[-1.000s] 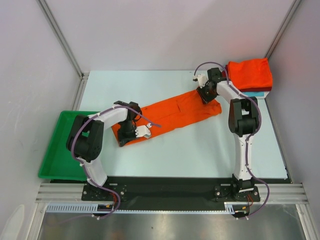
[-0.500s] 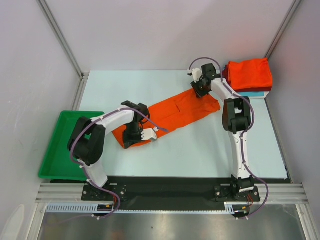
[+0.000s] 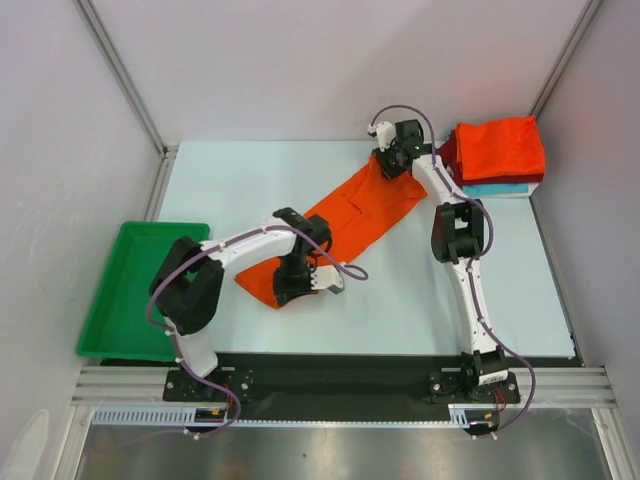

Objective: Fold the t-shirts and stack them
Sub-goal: Fold the tshirt

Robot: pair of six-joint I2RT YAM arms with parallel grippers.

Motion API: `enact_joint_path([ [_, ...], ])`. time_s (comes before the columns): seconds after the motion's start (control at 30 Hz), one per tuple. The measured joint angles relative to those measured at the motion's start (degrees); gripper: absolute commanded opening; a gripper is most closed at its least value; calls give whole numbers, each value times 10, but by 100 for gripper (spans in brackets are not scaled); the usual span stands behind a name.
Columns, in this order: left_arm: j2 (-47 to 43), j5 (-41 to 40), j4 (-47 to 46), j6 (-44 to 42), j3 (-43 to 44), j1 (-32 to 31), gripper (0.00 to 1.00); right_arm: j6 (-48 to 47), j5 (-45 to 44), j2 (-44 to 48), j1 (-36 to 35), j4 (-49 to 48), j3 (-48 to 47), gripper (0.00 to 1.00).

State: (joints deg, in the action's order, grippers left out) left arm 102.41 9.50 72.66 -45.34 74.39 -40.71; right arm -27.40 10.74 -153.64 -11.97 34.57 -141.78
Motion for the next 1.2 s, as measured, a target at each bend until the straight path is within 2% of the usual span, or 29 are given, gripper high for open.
enact_joint_path([
  [0.1,20,16,-2,14,9,-43,0,8,1,-29,-2,-23,-41,38],
  [0.23,68,42,-7,28,40,-93,0,23,2,-40,-5,-59,-46,42],
  [0.4,136,71,-9,40,115,-135,0,37,3,-56,-14,-116,-50,46],
  [0.57,184,97,-5,49,178,-155,0,45,6,-69,-33,-158,-55,49],
  [0.87,227,129,-18,65,211,-189,0,59,23,-87,-66,-208,-70,51],
  [1.2,255,158,-43,94,251,-204,1,102,43,-90,-69,-242,-70,51],
])
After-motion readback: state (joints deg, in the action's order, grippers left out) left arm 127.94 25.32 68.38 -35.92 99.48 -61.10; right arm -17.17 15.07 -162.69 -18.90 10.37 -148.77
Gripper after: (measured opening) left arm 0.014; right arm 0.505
